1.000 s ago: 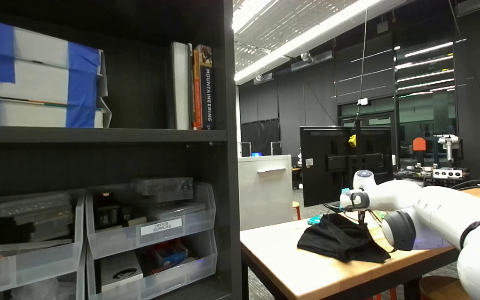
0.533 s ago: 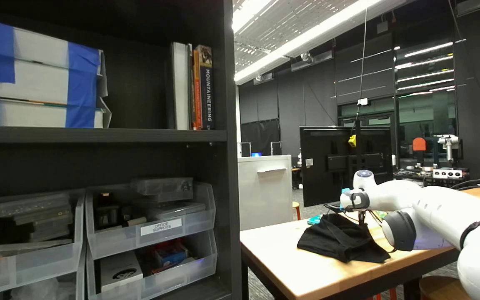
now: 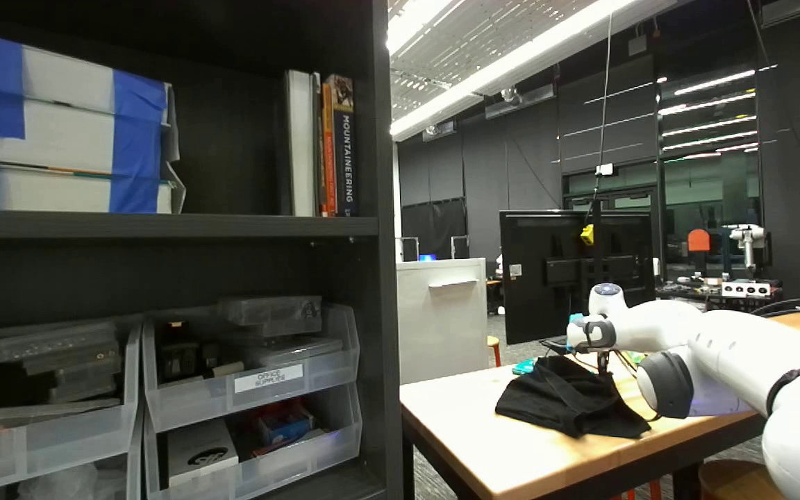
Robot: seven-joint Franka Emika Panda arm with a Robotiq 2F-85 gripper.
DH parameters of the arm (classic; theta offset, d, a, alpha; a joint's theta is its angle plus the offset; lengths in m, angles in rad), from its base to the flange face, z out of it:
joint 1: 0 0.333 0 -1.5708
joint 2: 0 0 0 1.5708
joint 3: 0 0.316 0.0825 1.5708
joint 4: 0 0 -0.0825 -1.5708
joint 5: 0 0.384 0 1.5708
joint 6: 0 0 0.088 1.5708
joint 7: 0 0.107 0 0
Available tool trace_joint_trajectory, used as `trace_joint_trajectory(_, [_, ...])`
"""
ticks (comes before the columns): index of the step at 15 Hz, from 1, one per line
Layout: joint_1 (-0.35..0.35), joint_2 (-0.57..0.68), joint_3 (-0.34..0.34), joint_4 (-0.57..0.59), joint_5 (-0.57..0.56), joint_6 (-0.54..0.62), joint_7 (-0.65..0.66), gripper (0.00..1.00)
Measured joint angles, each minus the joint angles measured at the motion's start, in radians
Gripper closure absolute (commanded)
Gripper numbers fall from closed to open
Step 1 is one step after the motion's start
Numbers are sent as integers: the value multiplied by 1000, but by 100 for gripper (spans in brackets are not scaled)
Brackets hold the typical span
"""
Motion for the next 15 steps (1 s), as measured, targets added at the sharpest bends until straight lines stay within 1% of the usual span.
trace_joint_trajectory(12, [0, 0, 0, 0, 0, 0, 0, 52])
trace_joint_trajectory(13, [0, 0, 0, 0, 0, 0, 0, 27])
trace_joint_trajectory(14, [0, 0, 0, 0, 0, 0, 1, 27])
trace_joint_trajectory(15, [0, 0, 2, 0, 0, -1, -1, 22])
